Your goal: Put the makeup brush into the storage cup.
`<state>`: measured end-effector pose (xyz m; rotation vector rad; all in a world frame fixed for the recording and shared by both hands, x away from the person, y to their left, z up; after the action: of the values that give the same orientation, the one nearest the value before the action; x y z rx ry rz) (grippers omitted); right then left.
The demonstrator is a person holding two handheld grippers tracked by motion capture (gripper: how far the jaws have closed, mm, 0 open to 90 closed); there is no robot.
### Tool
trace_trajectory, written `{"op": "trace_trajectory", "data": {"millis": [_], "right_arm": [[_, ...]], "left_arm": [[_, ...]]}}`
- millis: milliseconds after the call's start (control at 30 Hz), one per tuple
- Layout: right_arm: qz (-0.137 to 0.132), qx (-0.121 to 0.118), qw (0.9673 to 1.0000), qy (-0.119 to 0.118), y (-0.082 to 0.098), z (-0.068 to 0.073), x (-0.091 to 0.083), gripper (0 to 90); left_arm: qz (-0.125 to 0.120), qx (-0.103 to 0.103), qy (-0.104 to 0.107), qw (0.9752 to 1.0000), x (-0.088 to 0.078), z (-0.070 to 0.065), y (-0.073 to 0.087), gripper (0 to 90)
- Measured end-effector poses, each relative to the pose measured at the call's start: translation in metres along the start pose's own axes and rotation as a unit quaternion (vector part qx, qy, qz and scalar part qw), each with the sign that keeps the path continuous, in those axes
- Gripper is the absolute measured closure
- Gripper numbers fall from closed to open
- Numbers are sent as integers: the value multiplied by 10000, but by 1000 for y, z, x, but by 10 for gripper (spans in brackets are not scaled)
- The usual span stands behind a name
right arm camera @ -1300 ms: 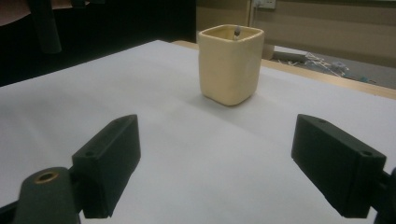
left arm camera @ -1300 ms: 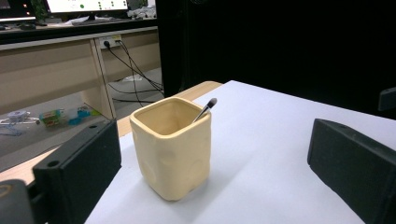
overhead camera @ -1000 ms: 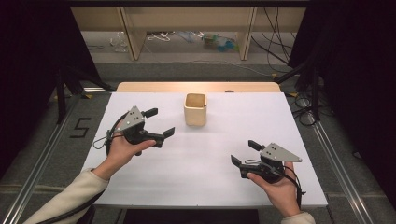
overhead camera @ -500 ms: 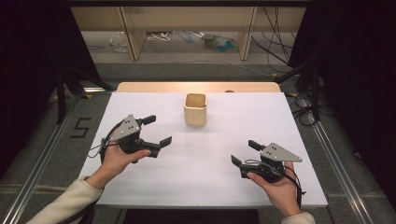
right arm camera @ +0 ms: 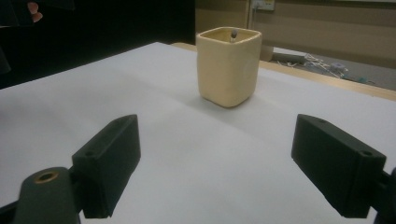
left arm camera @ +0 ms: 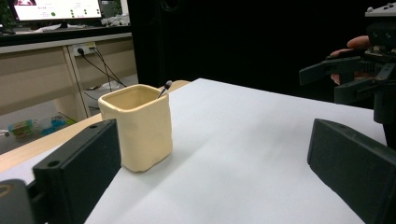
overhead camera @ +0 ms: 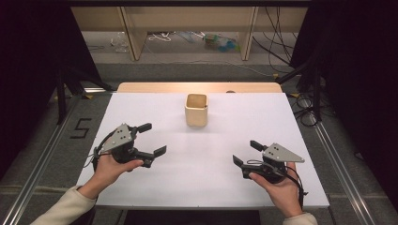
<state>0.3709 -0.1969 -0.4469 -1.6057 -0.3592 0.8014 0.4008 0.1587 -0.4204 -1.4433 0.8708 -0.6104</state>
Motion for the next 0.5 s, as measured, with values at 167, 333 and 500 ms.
{"op": "trace_trajectory", "data": {"millis": [167, 333, 500], "right_arm": [[83, -37, 10000, 24, 0, -1, -1, 168], [72, -67, 9999, 75, 0, -3, -2, 168], [55, -62, 9999, 70, 0, -3, -3, 168]], "left_arm": [[-18, 18, -33, 10000, -9, -1, 2, 27], [28, 33, -19, 10000, -15, -5, 8, 27], [4, 33, -58, 10000, -22, -5, 11, 27]]}}
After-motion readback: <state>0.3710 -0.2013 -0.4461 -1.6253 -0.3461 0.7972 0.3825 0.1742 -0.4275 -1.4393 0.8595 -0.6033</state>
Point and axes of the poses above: each handheld gripper's, and its own axes: x roughly forward along the jaws, y roughly out of its underside, z roughly to its left, the point moved 5 cm from there along x, roughly forward along the jaws, and after that the axes turned 4 degrees about -x, right-handed, at the moved point
